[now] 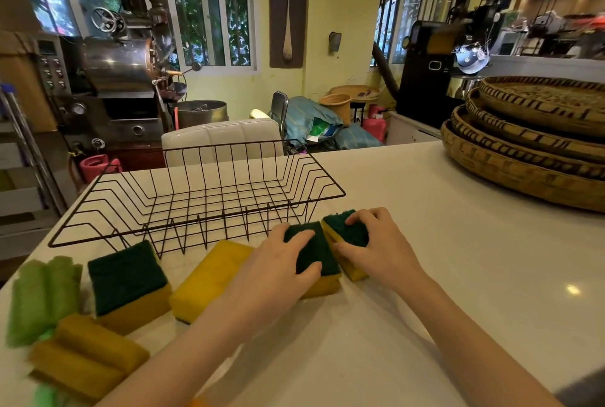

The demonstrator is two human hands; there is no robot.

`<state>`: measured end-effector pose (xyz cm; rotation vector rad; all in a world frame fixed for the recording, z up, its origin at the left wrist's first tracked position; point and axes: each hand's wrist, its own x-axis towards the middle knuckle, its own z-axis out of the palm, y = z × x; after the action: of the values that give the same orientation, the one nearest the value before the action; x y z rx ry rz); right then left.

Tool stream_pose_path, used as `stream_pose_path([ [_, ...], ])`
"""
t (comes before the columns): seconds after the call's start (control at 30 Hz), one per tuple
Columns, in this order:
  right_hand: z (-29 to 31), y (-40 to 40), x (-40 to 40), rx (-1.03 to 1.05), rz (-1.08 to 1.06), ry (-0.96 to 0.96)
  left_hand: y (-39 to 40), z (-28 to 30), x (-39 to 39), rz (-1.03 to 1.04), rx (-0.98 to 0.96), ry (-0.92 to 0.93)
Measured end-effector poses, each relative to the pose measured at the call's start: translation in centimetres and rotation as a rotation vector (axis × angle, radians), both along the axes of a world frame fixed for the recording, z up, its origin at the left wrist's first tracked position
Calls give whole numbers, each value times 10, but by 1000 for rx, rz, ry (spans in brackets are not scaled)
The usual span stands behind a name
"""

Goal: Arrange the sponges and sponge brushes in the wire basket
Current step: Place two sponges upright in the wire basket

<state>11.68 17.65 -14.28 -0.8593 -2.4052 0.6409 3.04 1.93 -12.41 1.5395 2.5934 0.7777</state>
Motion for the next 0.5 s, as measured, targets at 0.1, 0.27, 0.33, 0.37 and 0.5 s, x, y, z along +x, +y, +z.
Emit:
stream_pose_path([
  [0.1,0,0,0,2,7,8,2,-2,1,-29,-4,0],
  [0.27,1,1,1,1,11,-22,4,-2,1,-39,-173,30],
  [0.33,2,0,1,4,26,-67,4,-1,0,-33,-186,34],
  [0.37,4,0,2,5,39,-95,4,-1,-1,-34,-167,24],
  [0.5,14,6,13,-103,176,-167,2,3,-5,-43,-80,-18],
])
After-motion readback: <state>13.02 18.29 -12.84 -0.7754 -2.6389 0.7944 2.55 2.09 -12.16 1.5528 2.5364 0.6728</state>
